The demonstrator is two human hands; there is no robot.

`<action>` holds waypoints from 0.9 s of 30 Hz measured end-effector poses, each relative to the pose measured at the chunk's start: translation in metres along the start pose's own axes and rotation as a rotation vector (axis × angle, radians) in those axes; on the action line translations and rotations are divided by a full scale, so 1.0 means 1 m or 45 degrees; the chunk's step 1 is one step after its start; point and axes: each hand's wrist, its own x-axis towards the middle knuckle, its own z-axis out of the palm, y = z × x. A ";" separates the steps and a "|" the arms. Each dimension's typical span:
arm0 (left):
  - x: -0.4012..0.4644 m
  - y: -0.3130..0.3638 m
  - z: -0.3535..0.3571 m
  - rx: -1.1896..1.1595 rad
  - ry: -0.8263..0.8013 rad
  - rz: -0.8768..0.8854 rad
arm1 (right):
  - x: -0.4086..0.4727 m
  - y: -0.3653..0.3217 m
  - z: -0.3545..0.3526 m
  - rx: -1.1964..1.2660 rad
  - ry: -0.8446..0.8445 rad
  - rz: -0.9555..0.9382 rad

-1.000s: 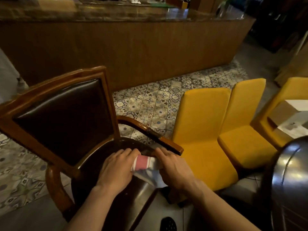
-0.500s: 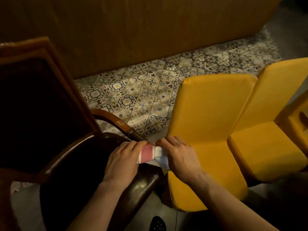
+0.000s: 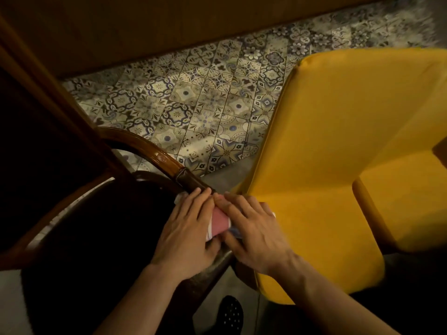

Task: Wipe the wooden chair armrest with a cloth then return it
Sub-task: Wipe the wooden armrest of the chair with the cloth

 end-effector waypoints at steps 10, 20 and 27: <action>0.042 -0.038 -0.018 -0.128 0.059 0.196 | 0.007 -0.016 0.023 -0.034 0.037 0.047; 0.049 -0.041 0.012 -0.093 0.113 0.215 | -0.006 0.002 0.033 -0.155 0.232 0.010; 0.047 -0.039 0.016 -0.089 0.122 0.182 | -0.071 0.034 0.027 -0.226 0.206 -0.005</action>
